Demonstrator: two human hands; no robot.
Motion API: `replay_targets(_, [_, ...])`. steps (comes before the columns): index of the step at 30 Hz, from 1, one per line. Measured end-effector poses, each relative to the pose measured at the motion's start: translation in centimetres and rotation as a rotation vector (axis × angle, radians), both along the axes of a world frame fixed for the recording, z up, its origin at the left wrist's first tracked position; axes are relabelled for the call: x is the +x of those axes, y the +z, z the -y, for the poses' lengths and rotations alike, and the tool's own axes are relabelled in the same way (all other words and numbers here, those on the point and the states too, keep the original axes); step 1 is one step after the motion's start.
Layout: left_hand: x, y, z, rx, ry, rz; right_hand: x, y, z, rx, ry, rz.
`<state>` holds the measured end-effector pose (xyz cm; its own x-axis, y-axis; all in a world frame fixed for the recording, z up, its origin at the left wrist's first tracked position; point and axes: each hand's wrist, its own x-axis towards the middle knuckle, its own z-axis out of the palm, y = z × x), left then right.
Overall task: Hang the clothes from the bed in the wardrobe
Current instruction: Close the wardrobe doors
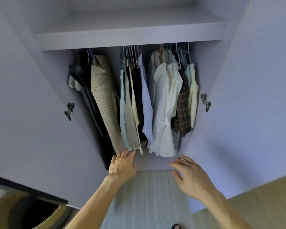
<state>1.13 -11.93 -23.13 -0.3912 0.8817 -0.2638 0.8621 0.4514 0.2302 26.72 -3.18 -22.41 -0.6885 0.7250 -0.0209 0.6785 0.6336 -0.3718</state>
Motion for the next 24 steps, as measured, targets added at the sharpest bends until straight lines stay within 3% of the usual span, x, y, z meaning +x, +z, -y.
replay_targets(7, [8.9,-1.0,1.8,0.010,-0.049,0.007,9.3,0.4,3.2,-0.073,-0.025,0.014])
replay_targets(14, [20.0,0.7,0.1,0.177,-0.033,0.065,20.5,2.8,1.2,-0.036,-0.106,-0.232])
replay_targets(18, [25.8,3.2,-1.8,0.362,-0.026,0.169,25.5,4.0,-0.6,0.004,-0.130,-0.368])
replay_targets(24, [32.8,11.6,-5.6,0.774,-0.118,0.270,28.2,6.6,-3.8,-0.089,-0.266,-0.609])
